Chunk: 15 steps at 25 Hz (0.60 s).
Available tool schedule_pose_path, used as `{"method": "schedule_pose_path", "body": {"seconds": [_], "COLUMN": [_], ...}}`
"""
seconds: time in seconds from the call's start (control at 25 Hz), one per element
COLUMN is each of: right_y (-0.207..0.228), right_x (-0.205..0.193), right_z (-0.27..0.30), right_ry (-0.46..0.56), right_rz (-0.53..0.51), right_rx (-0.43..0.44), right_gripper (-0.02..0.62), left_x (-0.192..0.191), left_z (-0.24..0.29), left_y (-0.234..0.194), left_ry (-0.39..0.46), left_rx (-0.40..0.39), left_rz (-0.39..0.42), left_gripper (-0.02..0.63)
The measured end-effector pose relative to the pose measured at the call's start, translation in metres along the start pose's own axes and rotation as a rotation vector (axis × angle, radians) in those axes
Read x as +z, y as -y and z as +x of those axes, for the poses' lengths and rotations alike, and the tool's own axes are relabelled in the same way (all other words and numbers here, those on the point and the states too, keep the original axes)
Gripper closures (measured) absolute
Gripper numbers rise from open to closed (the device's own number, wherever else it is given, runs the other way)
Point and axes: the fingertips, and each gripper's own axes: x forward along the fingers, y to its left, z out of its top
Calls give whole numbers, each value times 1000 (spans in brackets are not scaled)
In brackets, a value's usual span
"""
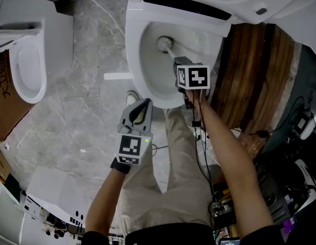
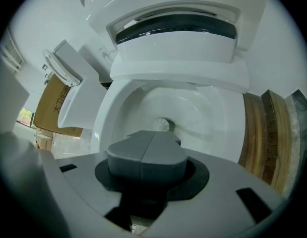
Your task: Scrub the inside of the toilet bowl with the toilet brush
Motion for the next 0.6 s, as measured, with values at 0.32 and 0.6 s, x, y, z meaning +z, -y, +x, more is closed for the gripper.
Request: {"method": "schedule_pose_path", "body": {"seconds": [0.32, 0.6], "right_y": [-5, -11], "right_x": [-10, -5], "right_z": [26, 42], "right_ry": [-95, -77], "right_rz": [-125, -250], "right_rx": [-66, -101], "right_gripper": [422, 426], "left_x": [-3, -1], "left_z": [4, 5], "left_y": [-10, -30], "left_ry": [-12, -7], "left_rx": [12, 40], "left_rz": [-18, -24], "left_gripper": [588, 588]}}
